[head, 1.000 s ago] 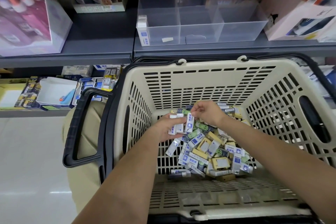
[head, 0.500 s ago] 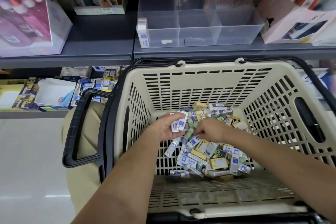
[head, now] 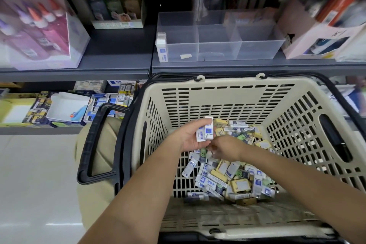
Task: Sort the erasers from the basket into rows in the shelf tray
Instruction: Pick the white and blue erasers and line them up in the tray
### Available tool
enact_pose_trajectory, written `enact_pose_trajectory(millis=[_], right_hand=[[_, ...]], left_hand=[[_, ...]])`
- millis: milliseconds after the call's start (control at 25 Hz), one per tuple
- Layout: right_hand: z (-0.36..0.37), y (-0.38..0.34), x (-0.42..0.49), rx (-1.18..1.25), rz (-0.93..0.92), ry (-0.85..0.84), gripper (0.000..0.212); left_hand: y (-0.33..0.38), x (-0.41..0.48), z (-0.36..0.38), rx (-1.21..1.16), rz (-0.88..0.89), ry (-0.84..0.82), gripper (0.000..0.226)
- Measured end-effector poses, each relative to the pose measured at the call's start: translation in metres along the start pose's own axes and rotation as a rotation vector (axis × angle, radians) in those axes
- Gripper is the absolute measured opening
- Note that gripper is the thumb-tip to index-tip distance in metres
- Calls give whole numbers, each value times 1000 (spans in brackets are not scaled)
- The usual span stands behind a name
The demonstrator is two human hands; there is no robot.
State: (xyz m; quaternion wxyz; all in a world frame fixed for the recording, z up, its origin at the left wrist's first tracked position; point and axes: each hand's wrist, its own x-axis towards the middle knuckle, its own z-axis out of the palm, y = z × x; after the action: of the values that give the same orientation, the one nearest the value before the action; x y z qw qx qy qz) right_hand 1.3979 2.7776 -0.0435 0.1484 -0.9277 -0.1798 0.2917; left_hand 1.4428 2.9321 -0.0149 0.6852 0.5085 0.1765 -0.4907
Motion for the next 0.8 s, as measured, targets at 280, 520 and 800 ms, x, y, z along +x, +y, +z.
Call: enact_pose_trajectory(millis=[280,520,800], right_hand=[[-88,1,-22,717,68,389,11],[-145,-37,-23,934,-34,436,7],[-241,-74,26,852,-110,677,13]], left_hand=[[69,-49,34,239,319,6,18],[125,-103,2,192,687,177,34],[149,-98,-39,-39,948,397,26]])
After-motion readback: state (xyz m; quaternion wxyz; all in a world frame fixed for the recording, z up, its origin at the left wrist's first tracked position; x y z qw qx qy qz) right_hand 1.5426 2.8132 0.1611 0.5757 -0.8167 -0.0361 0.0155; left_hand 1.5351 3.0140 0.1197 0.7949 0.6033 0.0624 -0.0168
